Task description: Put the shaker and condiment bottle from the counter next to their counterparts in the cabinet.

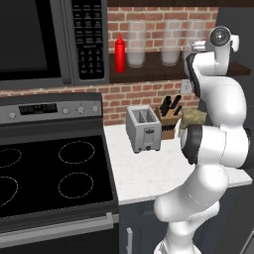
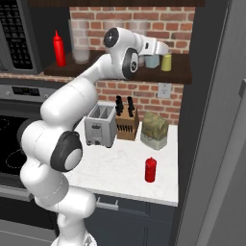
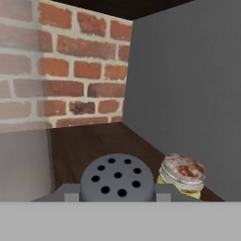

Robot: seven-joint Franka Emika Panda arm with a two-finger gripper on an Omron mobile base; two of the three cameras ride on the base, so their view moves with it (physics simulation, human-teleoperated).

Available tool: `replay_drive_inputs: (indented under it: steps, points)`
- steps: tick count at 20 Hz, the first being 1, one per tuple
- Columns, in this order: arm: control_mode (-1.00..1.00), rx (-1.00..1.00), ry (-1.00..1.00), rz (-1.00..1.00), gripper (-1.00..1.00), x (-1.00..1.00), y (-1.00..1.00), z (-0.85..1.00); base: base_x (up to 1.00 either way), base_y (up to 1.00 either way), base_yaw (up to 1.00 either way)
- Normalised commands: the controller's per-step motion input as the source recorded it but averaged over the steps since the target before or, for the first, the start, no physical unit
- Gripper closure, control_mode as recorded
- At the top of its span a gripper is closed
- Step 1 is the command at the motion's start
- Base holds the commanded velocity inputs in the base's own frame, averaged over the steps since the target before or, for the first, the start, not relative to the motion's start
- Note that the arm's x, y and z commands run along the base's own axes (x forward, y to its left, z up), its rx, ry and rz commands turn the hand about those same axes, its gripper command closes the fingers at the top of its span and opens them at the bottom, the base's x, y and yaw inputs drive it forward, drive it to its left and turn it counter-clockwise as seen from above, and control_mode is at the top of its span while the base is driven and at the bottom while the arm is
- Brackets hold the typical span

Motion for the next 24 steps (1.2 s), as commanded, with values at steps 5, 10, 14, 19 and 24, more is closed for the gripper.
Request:
replay_drive_inputs:
  steps: [5,10,14,19,24]
  points:
    - [-1.00,0.00,0.00,0.00,1.00,0.21,-0.09,-0.01,0.00,0.00,0.00]
    - [-1.00,0.00,0.00,0.00,1.00,0.16,-0.01,-0.13,0.00,0.00,0.00]
    - [-1.00,0.00,0.00,0.00,-1.00,0.16,0.00,-0.14,0.00,0.00,0.00]
    - [-1.00,0.00,0.00,0.00,-1.00,0.07,-0.04,-0.01,0.00,0.00,0.00]
    - [-1.00,0.00,0.00,0.00,-1.00,0.04,-0.05,-0.03,0.00,0.00,0.00]
